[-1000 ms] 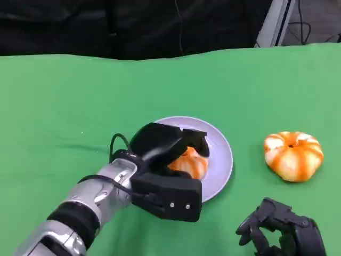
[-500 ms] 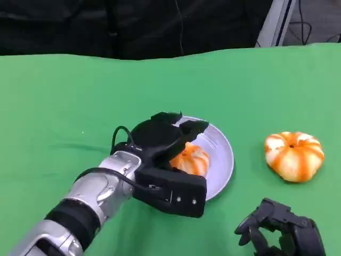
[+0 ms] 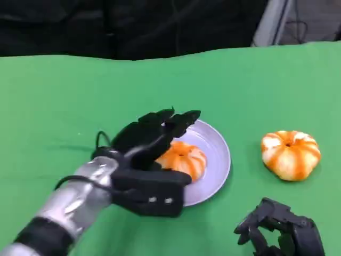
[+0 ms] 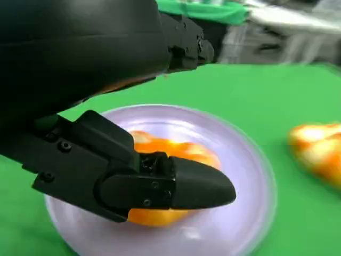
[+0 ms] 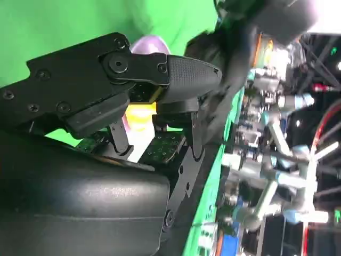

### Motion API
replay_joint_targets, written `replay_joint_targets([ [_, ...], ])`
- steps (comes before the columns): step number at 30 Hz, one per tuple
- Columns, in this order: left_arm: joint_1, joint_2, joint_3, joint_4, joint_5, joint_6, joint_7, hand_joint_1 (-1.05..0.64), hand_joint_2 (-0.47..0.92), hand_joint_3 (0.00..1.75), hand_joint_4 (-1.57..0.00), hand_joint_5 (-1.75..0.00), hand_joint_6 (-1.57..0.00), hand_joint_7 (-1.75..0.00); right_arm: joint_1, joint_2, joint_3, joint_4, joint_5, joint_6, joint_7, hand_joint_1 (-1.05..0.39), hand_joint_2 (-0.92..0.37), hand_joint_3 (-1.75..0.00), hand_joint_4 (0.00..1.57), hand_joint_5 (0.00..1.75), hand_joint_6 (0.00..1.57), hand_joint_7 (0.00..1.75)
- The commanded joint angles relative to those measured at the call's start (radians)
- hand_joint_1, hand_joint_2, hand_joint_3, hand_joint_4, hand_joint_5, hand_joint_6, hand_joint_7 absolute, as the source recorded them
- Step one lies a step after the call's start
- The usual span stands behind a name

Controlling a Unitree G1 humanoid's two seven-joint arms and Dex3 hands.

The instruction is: Grasp the bread from the table and place it into the plate.

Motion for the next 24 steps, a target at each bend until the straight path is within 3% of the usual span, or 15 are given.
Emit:
replay_joint_targets([
  [1,0.098,0.086,0.096,-0.104,-0.073,-0.045,-0.016,-0.83,0.92,0.49,-0.21,-0.12,-0.15,-0.06,0.002,-0.011,-0.006,-0.010,0.014,-0.002,0.002,-0.68,-0.85,-0.52,0.88,1.48,0.93,1.15],
  [4,0.176,0.110,0.175,-0.155,-0.125,-0.096,0.020,-0.71,0.92,0.43,-0.40,-0.22,-0.30,-0.12,0.003,-0.012,-0.006,-0.012,0.008,-0.001,-0.001,-0.68,-0.85,-0.53,0.88,1.48,0.92,1.16],
  [9,0.191,0.103,0.199,-0.167,-0.123,-0.105,0.011,-0.69,0.92,0.41,-0.43,-0.24,-0.34,-0.11,0.004,-0.012,-0.006,-0.013,0.007,-0.001,-0.001,-0.68,-0.85,-0.54,0.88,1.48,0.92,1.17],
  [10,0.253,0.087,0.251,-0.185,-0.237,-0.157,0.002,-0.69,0.92,0.41,-0.43,-0.24,-0.34,-0.11,0.006,-0.012,-0.004,-0.015,0.014,0.000,0.004,-0.68,-0.85,-0.54,0.88,1.48,0.92,1.17],
  [11,0.314,0.069,0.297,-0.205,-0.342,-0.206,-0.004,-0.53,0.92,0.29,-0.59,-0.42,-0.54,-0.17,0.006,-0.012,-0.004,-0.012,0.016,-0.002,0.005,-0.67,-0.85,-0.54,0.88,1.48,0.92,1.16],
  [14,0.421,0.020,0.366,-0.245,-0.553,-0.294,-0.045,-0.34,0.92,0.22,-0.67,-0.81,-0.77,-0.25,0.005,-0.010,-0.005,-0.010,0.014,-0.004,0.003,-0.67,-0.85,-0.54,0.89,1.48,0.92,1.16],
  [18,0.518,-0.028,0.405,-0.315,-0.672,-0.298,-0.088,-0.26,0.92,0.23,-0.70,-1.06,-0.86,-0.39,0.005,-0.008,-0.003,-0.016,0.011,0.007,0.002,-0.68,-0.84,-0.56,0.89,1.48,0.92,1.16],
  [20,0.567,-0.046,0.418,-0.357,-0.698,-0.282,-0.097,-0.23,0.92,0.25,-0.70,-1.18,-0.83,-0.56,0.006,-0.007,-0.001,-0.018,0.014,0.011,0.004,-0.69,-0.84,-0.55,0.89,1.49,0.92,1.16],
  [22,0.631,-0.061,0.430,-0.412,-0.727,-0.268,-0.106,-0.16,0.90,0.33,-0.69,-1.25,-0.79,-0.71,0.006,-0.008,-0.001,-0.019,0.018,0.011,0.005,-0.68,-0.84,-0.55,0.89,1.49,0.92,1.16],
  [24,0.685,-0.075,0.441,-0.461,-0.755,-0.242,-0.113,-0.07,0.74,0.69,-0.68,-1.35,-0.72,-0.93,0.005,-0.009,-0.002,-0.019,0.017,0.011,0.005,-0.69,-0.84,-0.54,0.88,1.49,0.92,1.16],
])
